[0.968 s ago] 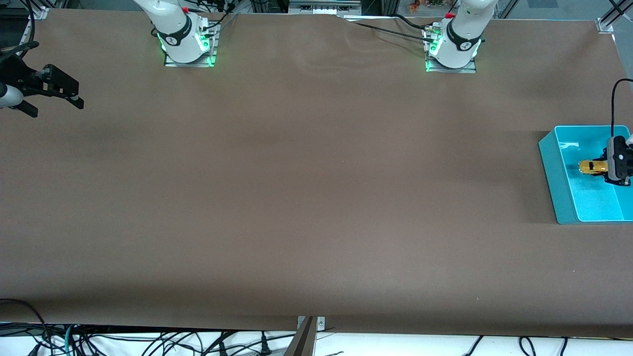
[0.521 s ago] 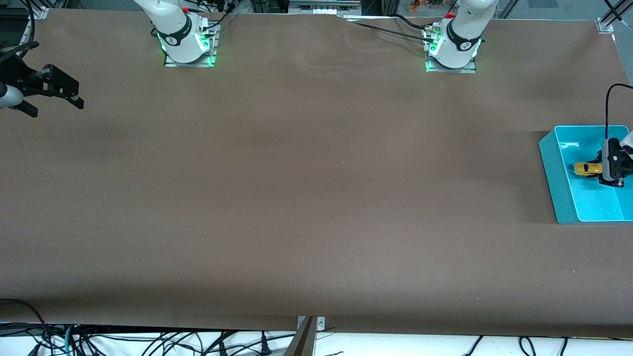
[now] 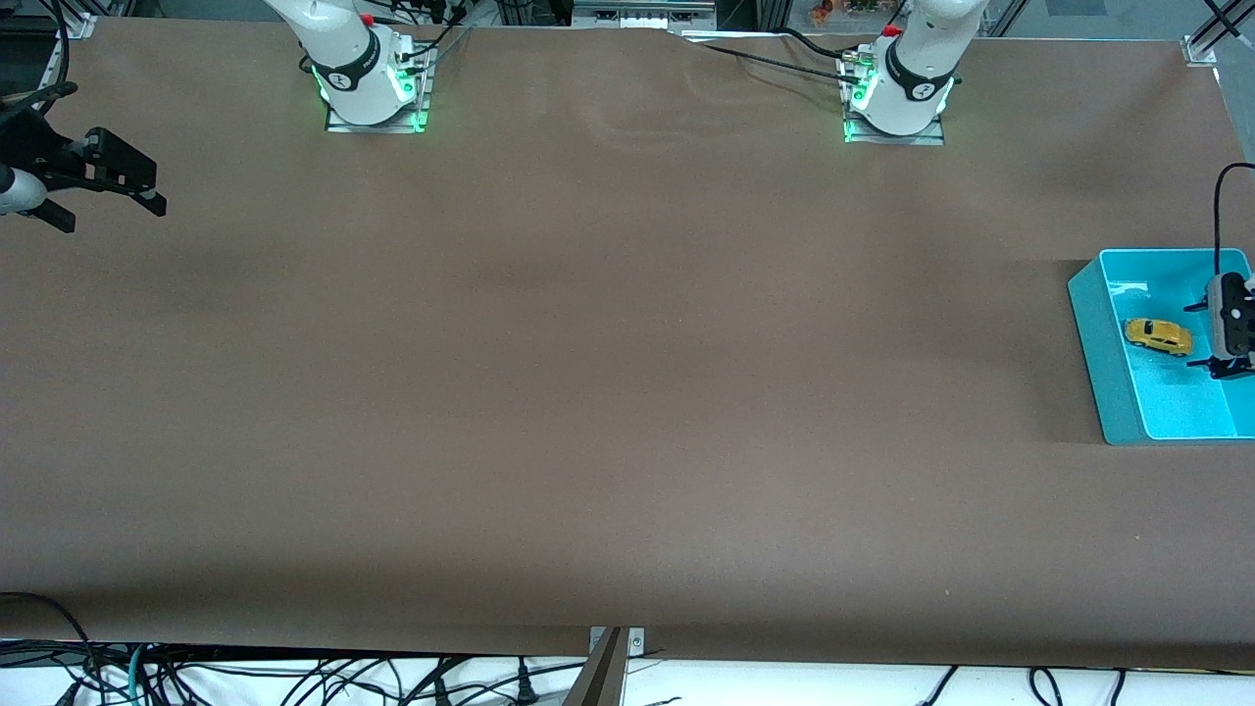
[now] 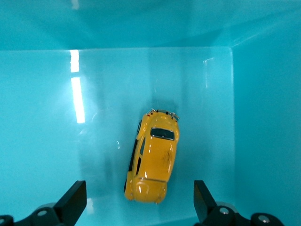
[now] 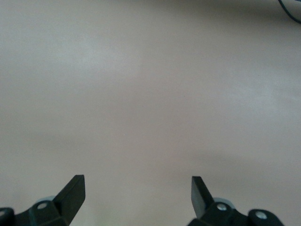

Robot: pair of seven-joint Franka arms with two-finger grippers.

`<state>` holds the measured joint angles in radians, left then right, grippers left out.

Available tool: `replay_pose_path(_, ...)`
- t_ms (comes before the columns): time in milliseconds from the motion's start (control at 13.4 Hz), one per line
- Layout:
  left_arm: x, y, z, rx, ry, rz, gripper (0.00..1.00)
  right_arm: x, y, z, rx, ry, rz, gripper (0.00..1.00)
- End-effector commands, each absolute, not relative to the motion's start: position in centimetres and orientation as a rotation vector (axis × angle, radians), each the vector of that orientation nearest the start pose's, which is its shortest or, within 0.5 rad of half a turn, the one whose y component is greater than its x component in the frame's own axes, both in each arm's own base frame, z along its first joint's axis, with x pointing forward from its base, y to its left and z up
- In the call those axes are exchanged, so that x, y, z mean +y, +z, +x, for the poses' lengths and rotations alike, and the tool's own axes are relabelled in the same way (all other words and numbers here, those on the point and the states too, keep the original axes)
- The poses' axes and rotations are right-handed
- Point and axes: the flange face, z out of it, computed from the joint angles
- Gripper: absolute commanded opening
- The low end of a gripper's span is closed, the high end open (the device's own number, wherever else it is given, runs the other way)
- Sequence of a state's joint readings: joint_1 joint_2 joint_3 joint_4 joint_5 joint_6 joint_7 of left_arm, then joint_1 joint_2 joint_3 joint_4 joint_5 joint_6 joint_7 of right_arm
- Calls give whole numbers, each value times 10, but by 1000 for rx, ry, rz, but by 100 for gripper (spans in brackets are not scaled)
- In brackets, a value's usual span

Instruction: Wind and store yellow beetle car

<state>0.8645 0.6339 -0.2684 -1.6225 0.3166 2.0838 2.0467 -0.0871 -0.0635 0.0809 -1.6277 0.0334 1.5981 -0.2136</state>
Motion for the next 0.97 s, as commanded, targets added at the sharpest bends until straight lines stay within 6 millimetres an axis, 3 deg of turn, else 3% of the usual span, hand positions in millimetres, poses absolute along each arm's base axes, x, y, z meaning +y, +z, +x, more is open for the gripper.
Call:
replay_pose_path(0,382,324,545,2231,270,-2339,100,2,642,536,-315,-59,-3100,100)
replay_pose_path(149,356,371,560,2136,304,-2464,100,2,642,536,-313,-62,-3100,100)
replay_pose_path(372,299,438,587,1979,369,-2651,100,1,643,536,-299,-67,-3110,100)
replay_pose_path(521,257,473,601,1880,387,-2727,100,-1,643,535,-292,-65,-3113,100)
replay_pose_path(670,218,491,606,1787,384,-2833,100,-2,643,535,-288,-60,-3115,100)
replay_pose_path(744,191,512,609,1726,379,-2828,100,-2,643,535,-252,-59,-3118,100)
replay_pose_path(893,120,550,613,1569,374,-2810,100,0,644,536,-101,-70,-3126,100)
